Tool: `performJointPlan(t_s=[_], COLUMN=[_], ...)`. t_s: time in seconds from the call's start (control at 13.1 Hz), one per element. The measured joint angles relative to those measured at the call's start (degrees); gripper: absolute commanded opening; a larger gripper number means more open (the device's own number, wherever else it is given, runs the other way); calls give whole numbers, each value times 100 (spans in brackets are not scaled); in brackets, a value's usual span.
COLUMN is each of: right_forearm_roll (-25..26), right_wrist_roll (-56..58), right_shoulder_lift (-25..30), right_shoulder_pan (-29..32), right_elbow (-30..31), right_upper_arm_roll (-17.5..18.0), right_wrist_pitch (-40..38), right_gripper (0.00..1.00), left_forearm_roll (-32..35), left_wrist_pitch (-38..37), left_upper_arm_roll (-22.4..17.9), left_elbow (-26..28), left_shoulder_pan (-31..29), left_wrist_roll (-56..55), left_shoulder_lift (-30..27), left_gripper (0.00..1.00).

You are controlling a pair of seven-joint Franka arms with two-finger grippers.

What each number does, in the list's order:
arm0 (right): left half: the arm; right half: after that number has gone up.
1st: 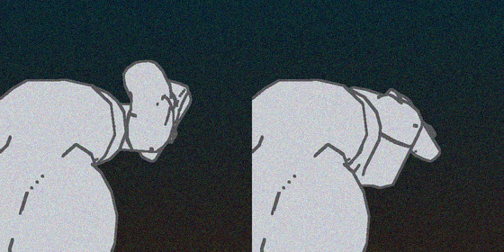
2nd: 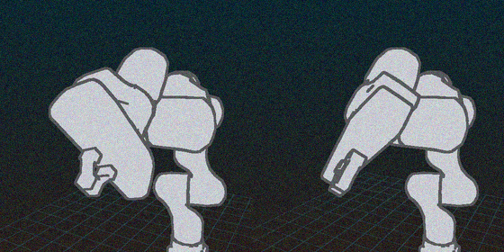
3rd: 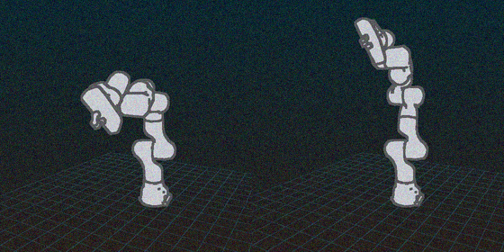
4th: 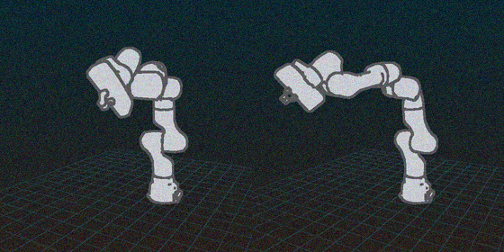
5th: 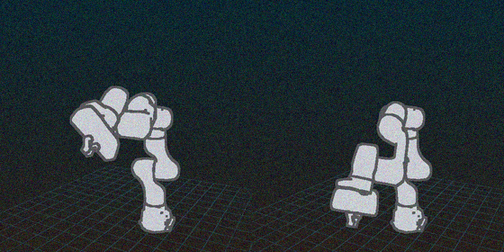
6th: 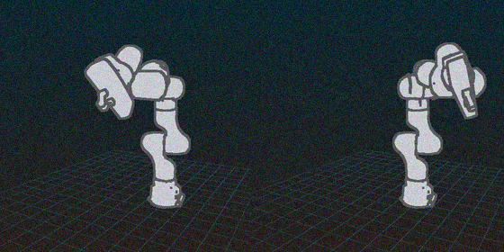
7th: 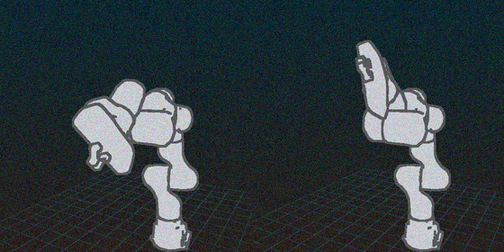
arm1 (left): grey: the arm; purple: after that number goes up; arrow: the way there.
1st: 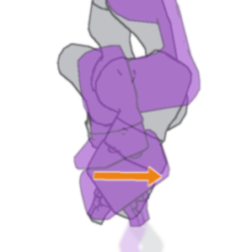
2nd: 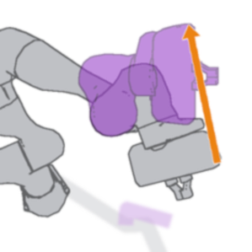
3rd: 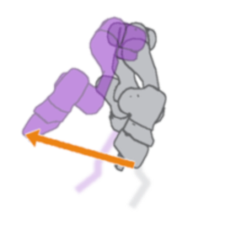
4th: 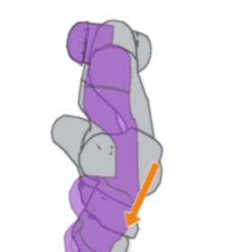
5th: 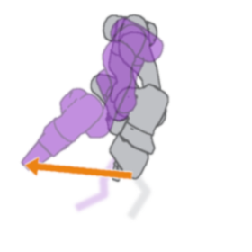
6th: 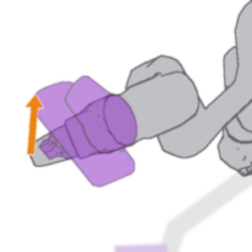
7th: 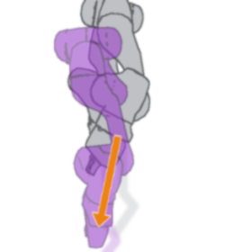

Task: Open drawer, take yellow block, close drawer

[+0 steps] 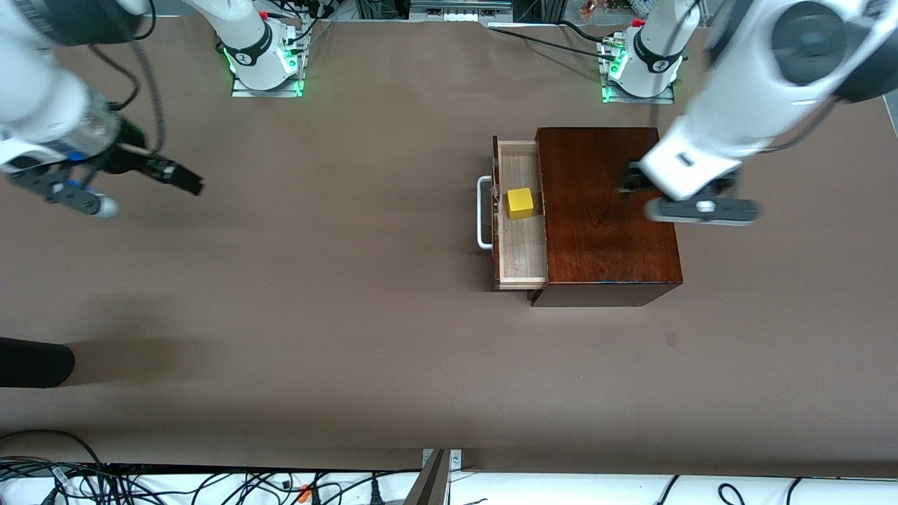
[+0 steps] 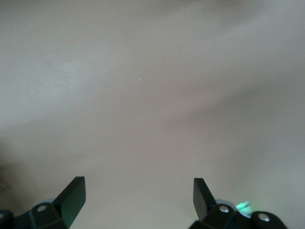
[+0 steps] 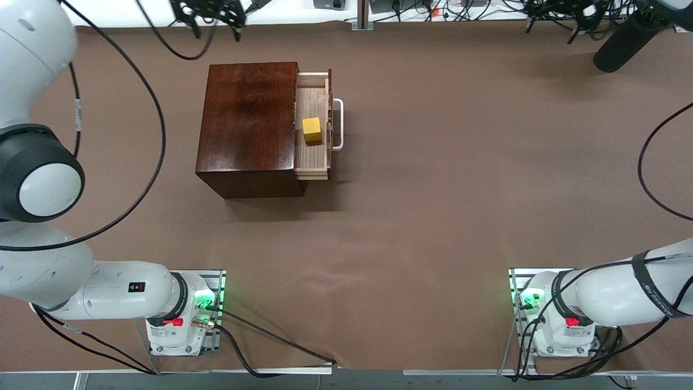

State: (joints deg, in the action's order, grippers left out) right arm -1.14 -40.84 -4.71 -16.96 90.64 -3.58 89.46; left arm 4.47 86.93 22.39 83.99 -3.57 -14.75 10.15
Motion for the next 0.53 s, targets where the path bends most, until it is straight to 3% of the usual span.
performJointPlan(t_s=[0.15,0.31,0.53], right_forearm_roll=[-7,-17,-239], right_wrist_roll=[-1435,-3074,-5508], right_shoulder_lift=[-5,-69,-448], right_shoulder_pan=[-637,-1380,-2296], right_elbow=[0,-2,-259], right_upper_arm_roll=[19,39,51], right_wrist_pitch=[11,80,424], right_gripper=[100,100,100], left_forearm_roll=[-95,-365,-502], left_wrist_pitch=[-332,-441,-500], left_upper_arm_roll=[-13,-273,-1269], left_elbow=[-173,-196,-27], left_shoulder_pan=[-383,-595,-143], left_wrist_roll=[555,1078,1482], left_shoulder_lift=[-62,-149,-350], left_gripper=[100,100,100])
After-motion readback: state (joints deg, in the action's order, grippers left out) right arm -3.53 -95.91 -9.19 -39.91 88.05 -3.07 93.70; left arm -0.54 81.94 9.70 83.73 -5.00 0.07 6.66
